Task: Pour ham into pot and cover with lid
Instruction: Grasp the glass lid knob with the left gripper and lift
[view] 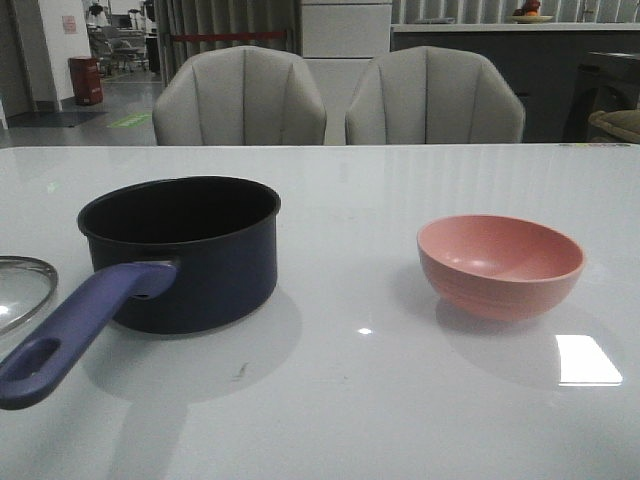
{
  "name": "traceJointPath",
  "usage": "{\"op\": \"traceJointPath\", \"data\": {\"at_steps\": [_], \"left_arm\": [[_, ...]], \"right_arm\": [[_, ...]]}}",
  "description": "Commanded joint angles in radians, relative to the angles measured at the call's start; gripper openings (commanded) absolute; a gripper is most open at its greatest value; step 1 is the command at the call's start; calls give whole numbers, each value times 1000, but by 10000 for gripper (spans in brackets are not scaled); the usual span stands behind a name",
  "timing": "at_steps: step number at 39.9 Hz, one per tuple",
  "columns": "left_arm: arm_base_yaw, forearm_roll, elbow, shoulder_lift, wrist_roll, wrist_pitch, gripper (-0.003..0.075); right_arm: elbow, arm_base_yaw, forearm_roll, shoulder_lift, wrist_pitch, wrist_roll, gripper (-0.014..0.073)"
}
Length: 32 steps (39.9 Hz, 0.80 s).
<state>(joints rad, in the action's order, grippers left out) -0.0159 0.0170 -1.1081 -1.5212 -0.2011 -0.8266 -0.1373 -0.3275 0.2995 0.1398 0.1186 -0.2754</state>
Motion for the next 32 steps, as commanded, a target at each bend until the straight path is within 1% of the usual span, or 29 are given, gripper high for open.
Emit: {"op": "traceJointPath", "data": {"at_steps": [1, 7, 12, 32], "left_arm": [[1, -3, -116, -37, -10, -43, 658], [14, 4, -218, -122, -22, -112, 658], [17, -2, -264, -180, -22, -158, 658], [22, -2, -270, -285, -30, -162, 658]], "right_arm": [[-29, -2, 5, 9, -82, -8, 157], [-29, -2, 5, 9, -82, -8, 157], [-29, -2, 5, 9, -82, -8, 157], [-29, -2, 5, 9, -82, -8, 157]]}}
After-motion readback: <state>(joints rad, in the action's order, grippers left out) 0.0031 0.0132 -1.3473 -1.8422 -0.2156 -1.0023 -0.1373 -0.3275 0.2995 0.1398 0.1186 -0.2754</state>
